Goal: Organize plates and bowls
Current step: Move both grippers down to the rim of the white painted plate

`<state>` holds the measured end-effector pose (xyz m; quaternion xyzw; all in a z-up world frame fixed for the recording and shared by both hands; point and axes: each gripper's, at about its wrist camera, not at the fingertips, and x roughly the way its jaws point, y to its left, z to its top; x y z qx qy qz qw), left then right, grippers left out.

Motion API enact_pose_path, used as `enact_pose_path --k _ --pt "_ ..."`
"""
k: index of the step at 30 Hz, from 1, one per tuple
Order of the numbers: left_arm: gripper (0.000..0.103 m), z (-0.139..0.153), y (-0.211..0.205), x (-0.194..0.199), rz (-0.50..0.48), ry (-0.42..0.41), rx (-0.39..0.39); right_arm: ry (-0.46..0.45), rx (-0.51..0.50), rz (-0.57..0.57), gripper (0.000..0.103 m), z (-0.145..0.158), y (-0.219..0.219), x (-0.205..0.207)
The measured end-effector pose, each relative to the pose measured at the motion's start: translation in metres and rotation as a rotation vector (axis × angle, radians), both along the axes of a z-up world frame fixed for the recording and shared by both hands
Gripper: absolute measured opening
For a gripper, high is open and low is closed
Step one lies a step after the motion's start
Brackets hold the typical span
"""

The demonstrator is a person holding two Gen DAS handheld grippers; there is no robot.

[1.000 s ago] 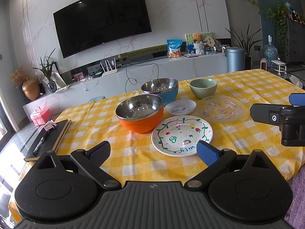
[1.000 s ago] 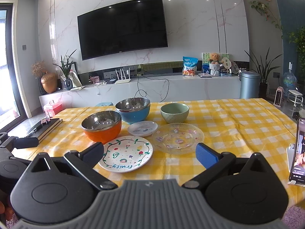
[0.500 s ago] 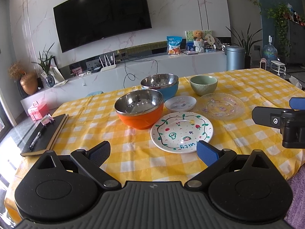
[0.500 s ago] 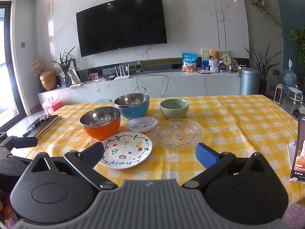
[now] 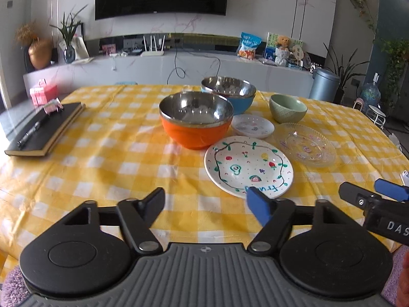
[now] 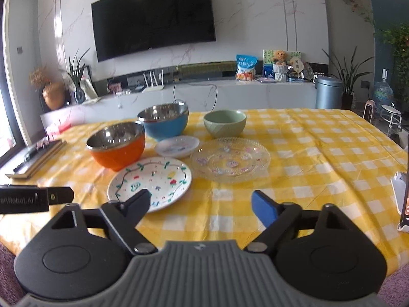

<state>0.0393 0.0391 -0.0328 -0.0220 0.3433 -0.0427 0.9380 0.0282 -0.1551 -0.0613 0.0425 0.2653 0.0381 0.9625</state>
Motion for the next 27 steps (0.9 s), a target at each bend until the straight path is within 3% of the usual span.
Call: enact_pose_path --k 3,7,12,21,27 --pt "0.061 -0.005 0.003 0.008 0.004 0.037 -0.023 0.032 0.006 0.012 0.066 -0.008 0.003 0.011" --pt "0.053 -0.011 0.007 0.022 0.016 0.051 -0.055 0.061 0.002 0.02 0.054 -0.017 0.006 0.028" --pt "0.053 -0.016 0.008 0.042 0.041 0.025 -0.045 0.08 0.028 0.06 0.054 -0.025 0.008 0.051" --pt "0.054 -0.033 0.008 0.074 0.02 0.052 -0.113 0.125 0.119 0.086 0.057 -0.042 0.009 0.091" --pt "0.055 -0.047 0.011 0.092 0.023 0.053 -0.169 0.163 0.205 0.06 0.037 -0.054 0.006 0.114"
